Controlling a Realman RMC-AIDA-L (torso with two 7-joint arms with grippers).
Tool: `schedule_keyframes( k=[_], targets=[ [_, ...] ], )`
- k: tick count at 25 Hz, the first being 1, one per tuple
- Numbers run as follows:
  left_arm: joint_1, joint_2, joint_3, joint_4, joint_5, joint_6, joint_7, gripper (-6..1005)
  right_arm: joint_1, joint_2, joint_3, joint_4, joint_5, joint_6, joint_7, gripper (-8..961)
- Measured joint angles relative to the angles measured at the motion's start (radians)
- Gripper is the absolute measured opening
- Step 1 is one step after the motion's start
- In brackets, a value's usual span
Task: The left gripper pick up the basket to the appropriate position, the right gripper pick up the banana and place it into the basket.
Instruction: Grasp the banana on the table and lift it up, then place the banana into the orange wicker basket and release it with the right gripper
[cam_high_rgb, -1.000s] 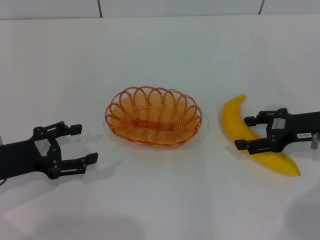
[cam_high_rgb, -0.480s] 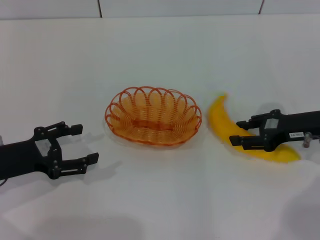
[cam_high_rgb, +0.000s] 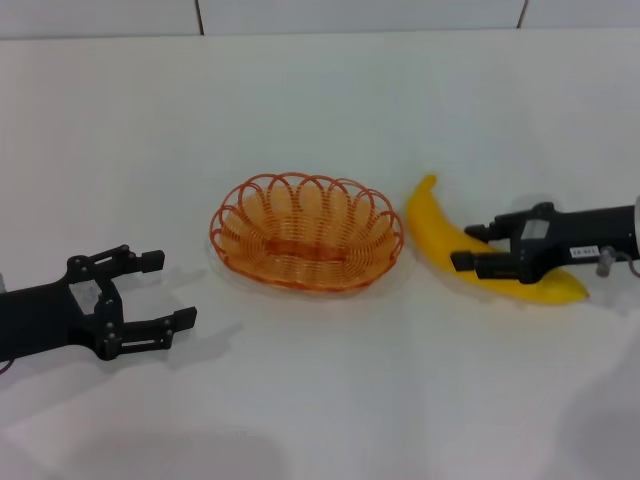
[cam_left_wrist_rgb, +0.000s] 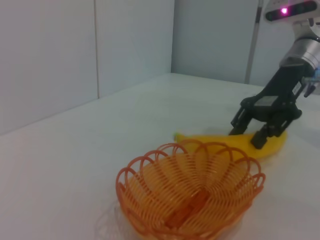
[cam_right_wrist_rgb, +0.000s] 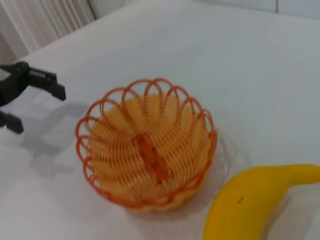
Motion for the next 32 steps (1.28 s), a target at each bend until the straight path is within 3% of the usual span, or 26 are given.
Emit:
schedule_keyframes(
  k=[9,14,18,24,28,32],
  targets=[
    [0.001,0.001,0.000,0.000,0.000,0.002,0.003,878,-0.005,-0.018,-0.005,-0.015,0.266,-0.021,-0.031,478],
    [-0.002,0.001,0.000,0.000,0.000,0.002,0.003,878,0.043,0.007,-0.017,0.008,0.350,-0.103,-0.154,474],
    [-0.007,-0.001,0.000,-0.002,0.000,0.002,0.003,878,0.131,0.014,-0.052,0.139,0.360,-0.120,-0.270,470],
    [-0.035,0.000,0.000,-0.034,0.000,0.002,0.010,879,0.230,0.019,-0.097,0.332,0.353,0.000,-0.428,470],
    [-0.047,0.000,0.000,-0.041,0.001,0.001,0.013,879,0.236,0.020,-0.142,0.356,0.352,0.094,-0.439,466],
    [-0.045,0.000,0.000,-0.041,0.001,0.001,0.014,879,0.232,0.020,-0.154,0.357,0.354,0.107,-0.436,466]
  ],
)
